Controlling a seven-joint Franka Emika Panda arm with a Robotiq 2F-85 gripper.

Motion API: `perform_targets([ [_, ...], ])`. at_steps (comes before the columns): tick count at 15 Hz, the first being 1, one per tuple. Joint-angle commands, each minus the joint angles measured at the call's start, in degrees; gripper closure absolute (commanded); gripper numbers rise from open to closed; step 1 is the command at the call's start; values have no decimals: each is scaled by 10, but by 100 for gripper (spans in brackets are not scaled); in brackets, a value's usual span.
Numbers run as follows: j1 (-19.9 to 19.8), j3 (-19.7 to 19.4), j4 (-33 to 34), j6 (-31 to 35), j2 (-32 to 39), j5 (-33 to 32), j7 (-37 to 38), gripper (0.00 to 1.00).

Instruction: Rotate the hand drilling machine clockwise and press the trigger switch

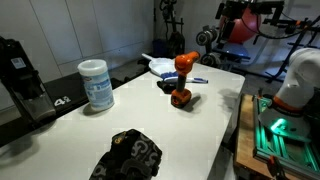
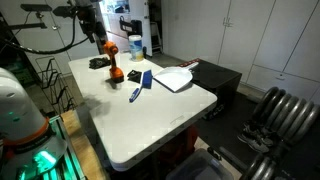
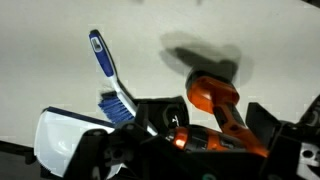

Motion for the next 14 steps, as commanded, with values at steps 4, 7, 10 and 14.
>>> perform_targets([
  [4,1,0,10,-6,2,0,1,0],
  [7,10,-6,11,6,11,4,-21,0],
  [10,33,-23,56,4,68,0,-126,0],
  [14,52,-31,124,-7,148,-5,-230,0],
])
